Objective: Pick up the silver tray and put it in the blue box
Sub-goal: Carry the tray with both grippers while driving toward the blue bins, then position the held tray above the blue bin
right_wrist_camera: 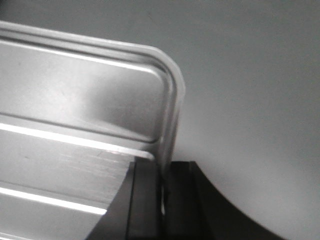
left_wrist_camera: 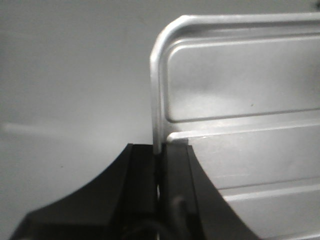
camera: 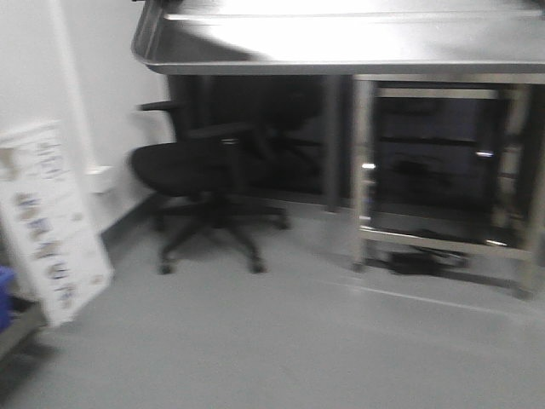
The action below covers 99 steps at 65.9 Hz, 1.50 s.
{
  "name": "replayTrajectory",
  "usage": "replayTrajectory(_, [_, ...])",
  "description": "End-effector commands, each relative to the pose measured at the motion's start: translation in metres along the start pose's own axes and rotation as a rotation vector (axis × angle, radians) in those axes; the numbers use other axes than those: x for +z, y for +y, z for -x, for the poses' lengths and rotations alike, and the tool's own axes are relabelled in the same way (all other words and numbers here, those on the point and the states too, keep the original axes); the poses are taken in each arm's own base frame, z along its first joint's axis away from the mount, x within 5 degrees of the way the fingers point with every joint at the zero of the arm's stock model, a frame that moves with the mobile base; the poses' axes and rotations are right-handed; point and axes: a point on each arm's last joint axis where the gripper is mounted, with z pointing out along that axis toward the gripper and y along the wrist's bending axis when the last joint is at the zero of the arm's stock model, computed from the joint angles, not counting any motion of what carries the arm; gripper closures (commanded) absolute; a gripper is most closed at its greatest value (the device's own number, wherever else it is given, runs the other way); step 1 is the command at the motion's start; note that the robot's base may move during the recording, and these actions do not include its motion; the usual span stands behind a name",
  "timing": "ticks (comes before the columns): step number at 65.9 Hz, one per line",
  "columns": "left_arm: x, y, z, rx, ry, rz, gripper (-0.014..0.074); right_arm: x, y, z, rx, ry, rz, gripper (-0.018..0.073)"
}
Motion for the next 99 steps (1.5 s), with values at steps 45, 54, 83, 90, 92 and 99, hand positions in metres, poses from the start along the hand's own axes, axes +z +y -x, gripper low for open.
replayTrajectory(45, [-0.0202,0.0019,0.0091,0.017,-0.089,-0.042,0.0701,-0.016,-0.001,0.0095,-0.023,-0.114,0.02,0.0501])
replayTrajectory(54, [-0.0202,0.0019,0.0091,0.017,-0.089,-0.042,0.0701,-0.016,-0.001,0.0095,-0.023,-0.114,0.02,0.0501])
replayTrajectory(83, [-0.0202,0.0019,0.0091,0.017,-0.089,-0.042,0.0701,-0.016,-0.001,0.0095,-0.023,-0.114,0.02,0.0501])
replayTrajectory(90, [-0.0202,0.0019,0.0091,0.017,-0.089,-0.042,0.0701,-0.016,-0.001,0.0095,-0.023,-0.114,0.02,0.0501])
replayTrajectory(92, [-0.0202,0.0019,0.0091,0.017,-0.089,-0.042,0.0701,-0.016,-0.001,0.0095,-0.023,-0.114,0.02,0.0501])
replayTrajectory(99, [-0.0202,0.0019,0.0091,0.017,-0.089,-0.042,0.0701,-0.016,-0.001,0.0095,-0.023,-0.114,0.02,0.0501])
